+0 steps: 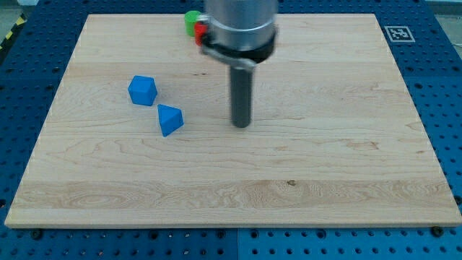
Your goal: Move the triangle towards the center
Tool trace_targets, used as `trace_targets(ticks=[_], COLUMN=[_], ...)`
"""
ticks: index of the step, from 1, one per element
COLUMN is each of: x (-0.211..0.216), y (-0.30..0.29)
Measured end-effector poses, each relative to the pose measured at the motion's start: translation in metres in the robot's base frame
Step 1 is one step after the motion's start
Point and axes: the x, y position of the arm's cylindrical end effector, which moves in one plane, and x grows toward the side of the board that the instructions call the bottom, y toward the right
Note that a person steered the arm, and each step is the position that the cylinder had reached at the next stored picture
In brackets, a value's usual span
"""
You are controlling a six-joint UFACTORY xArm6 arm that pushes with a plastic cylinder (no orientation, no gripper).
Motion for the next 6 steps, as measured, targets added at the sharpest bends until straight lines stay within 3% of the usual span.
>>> trace_targets(ticks=[1,2,3,4,5,6], x=[0.05,0.083,0.043,0.008,0.004,0.026], y=[-0.048,-0.152,-0.196,-0.086,0.062,0.079])
